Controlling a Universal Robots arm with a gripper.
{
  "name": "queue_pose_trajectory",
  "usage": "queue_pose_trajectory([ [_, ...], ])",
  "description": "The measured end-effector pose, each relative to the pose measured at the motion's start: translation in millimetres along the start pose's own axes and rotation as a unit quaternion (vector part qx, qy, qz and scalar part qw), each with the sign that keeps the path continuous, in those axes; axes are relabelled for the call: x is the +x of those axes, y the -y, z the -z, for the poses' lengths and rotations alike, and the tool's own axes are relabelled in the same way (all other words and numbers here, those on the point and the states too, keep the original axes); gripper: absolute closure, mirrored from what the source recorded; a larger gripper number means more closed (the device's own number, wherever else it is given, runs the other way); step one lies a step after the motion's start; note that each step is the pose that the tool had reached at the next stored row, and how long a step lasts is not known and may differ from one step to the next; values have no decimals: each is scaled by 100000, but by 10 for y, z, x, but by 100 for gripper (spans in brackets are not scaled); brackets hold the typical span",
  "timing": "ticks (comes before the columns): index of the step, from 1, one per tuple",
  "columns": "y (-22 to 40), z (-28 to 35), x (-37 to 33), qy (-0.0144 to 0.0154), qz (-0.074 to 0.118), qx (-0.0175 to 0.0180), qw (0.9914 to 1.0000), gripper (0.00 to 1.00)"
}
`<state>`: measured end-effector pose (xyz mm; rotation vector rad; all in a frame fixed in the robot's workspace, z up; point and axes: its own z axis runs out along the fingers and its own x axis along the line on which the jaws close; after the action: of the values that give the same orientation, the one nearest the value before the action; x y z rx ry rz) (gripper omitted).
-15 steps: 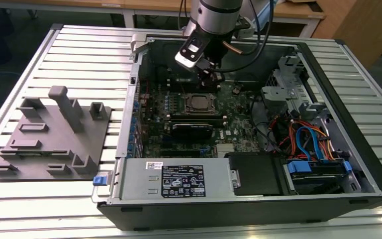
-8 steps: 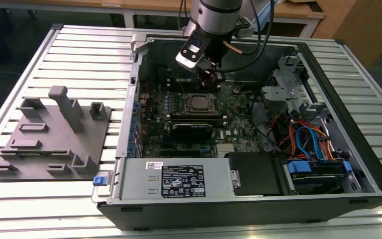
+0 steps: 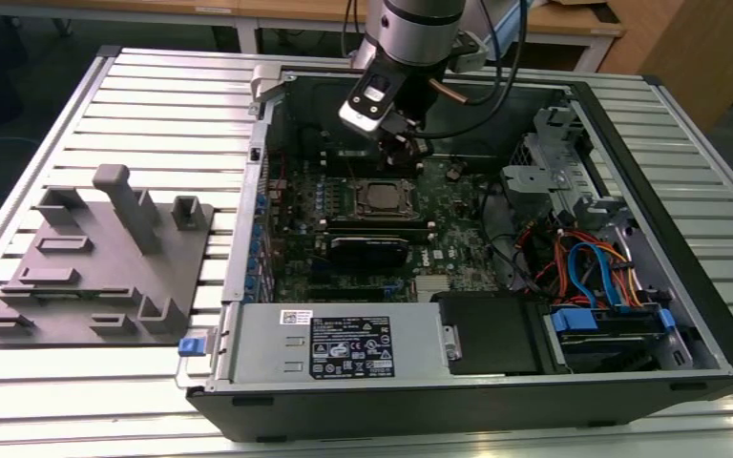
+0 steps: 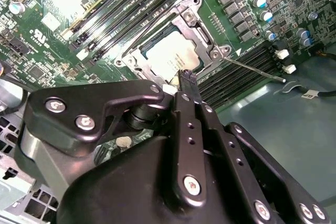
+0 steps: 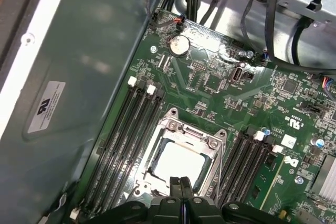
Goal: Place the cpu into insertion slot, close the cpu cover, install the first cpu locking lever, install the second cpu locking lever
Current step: 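Install the first cpu locking lever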
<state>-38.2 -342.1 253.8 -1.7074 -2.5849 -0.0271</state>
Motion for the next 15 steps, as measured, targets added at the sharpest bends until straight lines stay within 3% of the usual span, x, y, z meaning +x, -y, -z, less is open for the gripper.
queue_pose_trajectory([
  [13,0,0,0,24,2462,116,99970,89],
  [15,0,0,0,33,3626,168,99934,89],
])
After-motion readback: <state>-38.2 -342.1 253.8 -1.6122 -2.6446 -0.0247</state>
